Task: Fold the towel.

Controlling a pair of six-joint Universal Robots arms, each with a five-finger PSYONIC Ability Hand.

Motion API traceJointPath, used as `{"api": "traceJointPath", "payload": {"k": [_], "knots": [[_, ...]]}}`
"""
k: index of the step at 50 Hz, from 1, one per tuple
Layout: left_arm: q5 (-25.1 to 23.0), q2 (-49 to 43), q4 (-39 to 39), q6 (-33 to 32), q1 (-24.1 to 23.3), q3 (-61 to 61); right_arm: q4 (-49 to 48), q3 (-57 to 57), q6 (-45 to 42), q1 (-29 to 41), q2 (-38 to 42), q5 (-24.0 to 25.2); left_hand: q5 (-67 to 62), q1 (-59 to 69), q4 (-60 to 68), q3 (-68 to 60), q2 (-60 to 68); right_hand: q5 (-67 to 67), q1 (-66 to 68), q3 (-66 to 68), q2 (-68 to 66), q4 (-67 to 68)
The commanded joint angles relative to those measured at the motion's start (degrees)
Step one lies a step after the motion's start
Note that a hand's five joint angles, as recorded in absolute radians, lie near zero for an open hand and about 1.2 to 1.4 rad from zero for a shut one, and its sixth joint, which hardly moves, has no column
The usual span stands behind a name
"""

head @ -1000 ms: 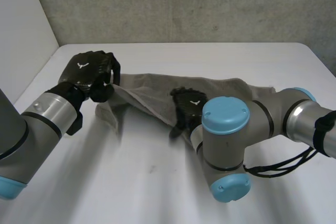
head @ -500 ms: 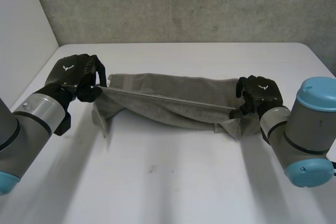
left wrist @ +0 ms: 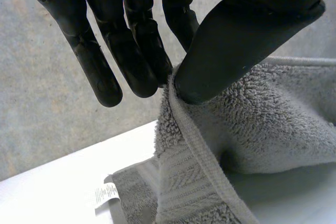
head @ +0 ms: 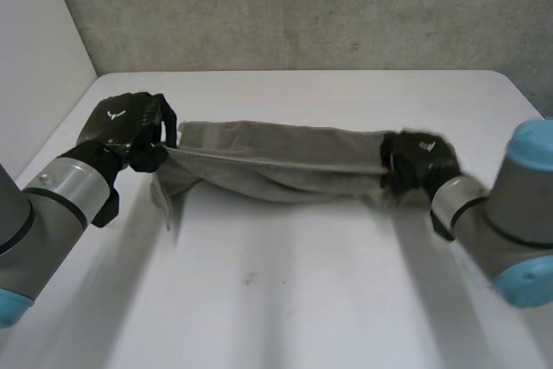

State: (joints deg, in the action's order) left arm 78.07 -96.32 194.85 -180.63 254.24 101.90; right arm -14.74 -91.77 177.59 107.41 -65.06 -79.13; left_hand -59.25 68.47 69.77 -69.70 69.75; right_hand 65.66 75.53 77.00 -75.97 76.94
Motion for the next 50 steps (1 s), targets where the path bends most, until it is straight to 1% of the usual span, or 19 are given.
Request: {"api": "traceJointPath", "payload": {"k": [1,3,5,6,8,9,10,11,13,16,19,22,24,27,32,35,40,45,50], "knots": [[-0.20,7.08,-0.61,-0.51,-0.15,-0.65,7.41,2.20,-2.32,-5.80,-15.84,6.35,-10.75,11.53,10.23,-10.30,10.25,4.34,4.47,3.00,-4.03,3.06],[-0.29,9.66,-1.22,-0.51,0.03,-1.00,11.58,4.50,-4.10,-6.60,-19.40,7.77,-10.75,11.53,10.23,-10.30,10.25,4.34,4.47,3.00,-4.03,3.06],[-0.55,14.99,-4.28,-0.60,0.46,-2.66,21.37,10.18,-8.29,-8.70,-24.82,9.95,-10.75,11.53,10.23,-10.30,10.25,4.34,4.47,3.00,-4.03,3.06],[-0.55,15.02,-4.30,-0.60,0.47,-2.67,21.42,10.21,-8.31,-8.71,-24.85,9.96,-10.75,11.53,10.23,-10.30,10.25,4.34,4.47,3.00,-4.03,3.06],[-0.73,19.40,-8.76,-0.60,0.55,-5.65,31.13,16.59,-13.21,-11.60,-28.87,11.02,-10.75,11.53,10.23,-10.30,10.25,4.34,4.47,3.00,-4.03,3.06],[-0.73,19.41,-8.78,-0.60,0.55,-5.66,31.18,16.63,-13.24,-11.61,-28.89,11.02,-10.75,11.53,10.23,-10.30,10.25,4.34,4.47,3.00,-4.03,3.06],[-0.81,20.72,-11.13,-0.60,0.55,-7.49,36.05,20.19,-16.02,-12.48,-29.67,11.19,-10.75,11.53,10.23,-10.30,10.25,4.34,4.47,3.00,-4.03,3.06],[-0.81,20.73,-11.15,-0.60,0.55,-7.51,36.10,20.23,-16.05,-12.49,-29.68,11.19,-10.75,11.53,10.23,-10.30,10.25,4.34,4.47,3.00,-4.03,3.06],[-0.81,21.61,-15.88,-0.60,0.55,-11.79,44.93,27.05,-21.12,-13.02,-29.77,11.46,-10.75,11.53,10.23,-10.30,10.25,4.34,4.47,3.00,-4.03,3.06],[-0.90,21.26,-19.57,-0.60,0.64,-15.58,51.71,32.51,-24.12,-12.76,-29.33,11.46,-10.75,11.53,10.23,-10.30,10.25,4.34,4.47,3.00,-4.03,3.06],[-0.90,21.08,-20.82,-0.68,0.82,-17.09,54.29,34.12,-25.01,-12.76,-28.10,11.55,-10.75,11.53,10.23,-10.30,10.25,4.34,4.47,3.00,-4.03,3.06],[-0.99,18.62,-21.96,-0.68,1.08,-18.67,57.46,35.79,-26.60,-12.84,-23.35,11.72,-10.75,11.53,10.23,-10.30,10.25,4.34,4.47,3.00,-4.03,3.06],[-1.08,12.77,-22.49,-0.68,1.17,-19.63,58.86,35.44,-28.52,-12.58,-18.54,11.55,-10.75,11.53,10.23,-10.30,10.25,4.34,4.47,3.00,-4.03,3.06],[-1.17,9.84,-22.76,-0.68,1.17,-19.99,58.95,35.17,-29.50,-12.49,-16.06,11.28,-10.75,11.53,10.23,-10.30,10.25,4.34,4.47,3.00,-4.03,3.06],[-1.25,-4.01,-23.02,-0.77,0.21,-22.96,58.51,35.34,-32.13,-9.34,-5.28,10.32,-10.75,11.53,10.23,-10.30,10.25,4.34,4.47,3.00,-4.03,3.06],[-1.25,-7.57,-23.02,-1.30,-0.06,-24.74,58.07,36.05,-32.84,-8.36,-2.44,10.32,-10.75,11.53,10.23,-10.30,10.25,4.34,4.47,3.00,-4.03,3.06],[-0.11,-18.10,-23.02,-4.89,-2.60,-38.58,50.63,47.53,-33.19,-4.95,8.44,6.29,-10.75,11.53,10.23,-10.30,10.25,4.34,4.47,3.00,-4.03,3.06],[1.64,-18.47,-22.76,-4.29,-2.87,-49.66,38.61,56.25,-32.40,-2.39,10.22,1.63,-10.75,11.53,10.23,-10.30,10.25,4.34,4.47,3.00,-4.03,3.06],[6.12,-14.70,-22.05,-1.40,-2.87,-55.40,27.34,56.27,-29.77,-1.94,6.46,1.26,-10.75,11.53,10.23,-10.30,10.25,4.34,4.47,3.00,-4.03,3.06]]}}
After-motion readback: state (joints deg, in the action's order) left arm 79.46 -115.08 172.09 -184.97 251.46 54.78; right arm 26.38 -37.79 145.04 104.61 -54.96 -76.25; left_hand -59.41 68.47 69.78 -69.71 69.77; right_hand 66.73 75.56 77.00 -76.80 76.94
